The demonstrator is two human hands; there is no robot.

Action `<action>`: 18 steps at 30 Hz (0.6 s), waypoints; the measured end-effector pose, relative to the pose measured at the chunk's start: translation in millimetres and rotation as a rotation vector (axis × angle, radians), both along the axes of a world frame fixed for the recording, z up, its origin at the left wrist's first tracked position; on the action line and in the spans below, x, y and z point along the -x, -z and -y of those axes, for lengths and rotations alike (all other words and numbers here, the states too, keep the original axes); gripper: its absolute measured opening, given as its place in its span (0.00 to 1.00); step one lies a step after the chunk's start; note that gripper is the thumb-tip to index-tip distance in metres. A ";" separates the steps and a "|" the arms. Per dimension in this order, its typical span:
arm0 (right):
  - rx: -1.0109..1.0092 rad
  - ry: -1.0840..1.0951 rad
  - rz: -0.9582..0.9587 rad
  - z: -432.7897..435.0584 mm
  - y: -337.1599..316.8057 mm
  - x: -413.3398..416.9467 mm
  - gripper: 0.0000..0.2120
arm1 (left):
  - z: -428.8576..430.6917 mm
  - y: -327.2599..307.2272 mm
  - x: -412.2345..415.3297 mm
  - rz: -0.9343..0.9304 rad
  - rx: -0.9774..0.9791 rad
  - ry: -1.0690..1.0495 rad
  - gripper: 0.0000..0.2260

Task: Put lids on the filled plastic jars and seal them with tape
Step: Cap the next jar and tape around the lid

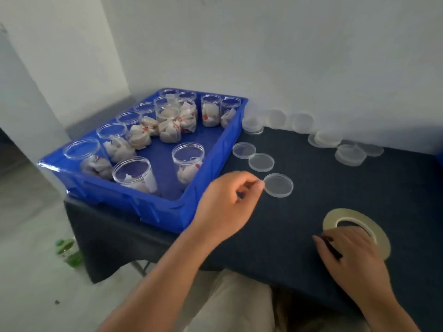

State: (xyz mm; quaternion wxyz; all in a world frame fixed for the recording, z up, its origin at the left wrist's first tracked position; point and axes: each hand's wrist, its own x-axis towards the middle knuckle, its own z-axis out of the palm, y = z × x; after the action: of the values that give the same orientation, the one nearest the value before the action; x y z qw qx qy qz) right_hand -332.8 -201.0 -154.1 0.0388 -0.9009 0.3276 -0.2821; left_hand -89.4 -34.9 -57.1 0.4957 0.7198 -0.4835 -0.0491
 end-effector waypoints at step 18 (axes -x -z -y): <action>0.030 0.003 0.069 6.8 11.4 0.5 0.08 | -4.6 -46.3 -128.7 0.465 -0.280 -0.421 0.08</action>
State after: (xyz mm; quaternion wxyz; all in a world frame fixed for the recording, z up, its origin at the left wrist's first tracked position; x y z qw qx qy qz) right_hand -333.3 -207.8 -165.5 0.0361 -0.8906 0.3229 -0.3182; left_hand 39.3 -30.3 -10.9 0.2679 0.8568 -0.4129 0.1539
